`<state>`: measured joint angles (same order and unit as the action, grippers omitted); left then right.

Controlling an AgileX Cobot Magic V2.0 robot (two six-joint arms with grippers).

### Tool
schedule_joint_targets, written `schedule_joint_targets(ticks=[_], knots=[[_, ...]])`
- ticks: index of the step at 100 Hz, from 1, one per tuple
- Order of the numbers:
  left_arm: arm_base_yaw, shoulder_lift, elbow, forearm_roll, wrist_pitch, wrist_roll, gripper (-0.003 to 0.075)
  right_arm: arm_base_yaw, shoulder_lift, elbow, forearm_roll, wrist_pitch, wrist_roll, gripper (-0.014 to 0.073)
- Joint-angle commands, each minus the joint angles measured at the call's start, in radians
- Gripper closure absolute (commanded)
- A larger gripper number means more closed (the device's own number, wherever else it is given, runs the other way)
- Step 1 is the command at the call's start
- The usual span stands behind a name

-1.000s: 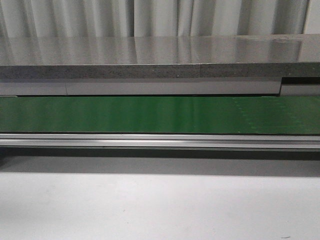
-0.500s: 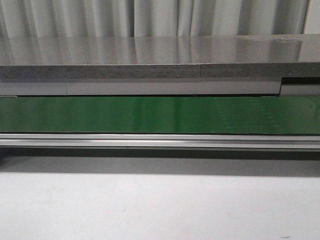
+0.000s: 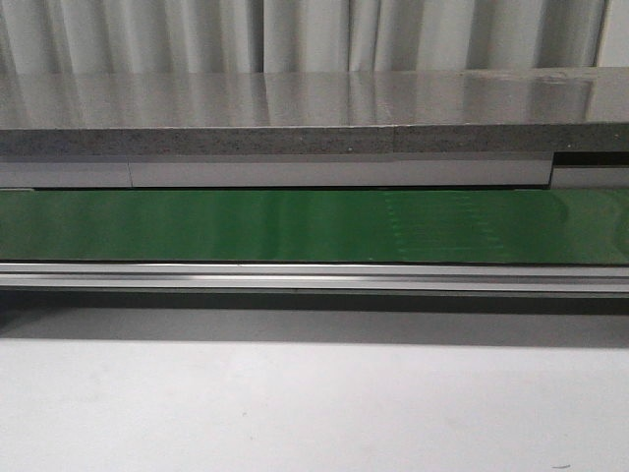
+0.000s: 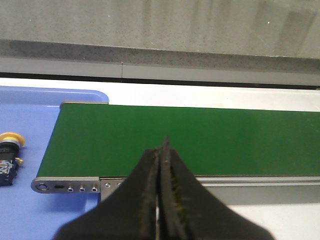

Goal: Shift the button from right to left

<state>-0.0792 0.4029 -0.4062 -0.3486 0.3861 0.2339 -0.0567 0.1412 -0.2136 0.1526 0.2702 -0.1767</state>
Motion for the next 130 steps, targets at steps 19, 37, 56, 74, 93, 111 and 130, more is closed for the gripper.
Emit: schedule_joint_targets(ticks=[19,37,56,74,93,111,130], knots=[[-0.002,-0.134,0.106,0.153,-0.200,-0.134,0.0741,0.000,0.008,-0.026,0.001,-0.079,-0.004,0.0661],[-0.002,-0.271,0.241,0.233,-0.325,-0.195,0.0741,0.000,0.008,-0.026,0.001,-0.079,-0.004,0.0661],[-0.004,-0.390,0.375,0.244,-0.386,-0.195,0.0741,0.000,0.008,-0.026,0.001,-0.079,-0.004,0.0661],[-0.004,-0.439,0.449,0.244,-0.420,-0.195,0.0741,0.000,0.008,-0.026,0.001,-0.077,-0.004,0.0661],[-0.004,-0.439,0.449,0.257,-0.418,-0.195,0.0741,0.000,0.008,-0.026,0.001,-0.078,-0.004,0.0661],[-0.004,-0.439,0.449,0.257,-0.418,-0.195,0.0741,0.000,0.008,-0.026,0.001,-0.078,-0.004,0.0661],[-0.004,-0.439,0.449,0.257,-0.418,-0.195,0.0741,0.000,0.008,-0.026,0.001,-0.078,-0.004,0.0661]])
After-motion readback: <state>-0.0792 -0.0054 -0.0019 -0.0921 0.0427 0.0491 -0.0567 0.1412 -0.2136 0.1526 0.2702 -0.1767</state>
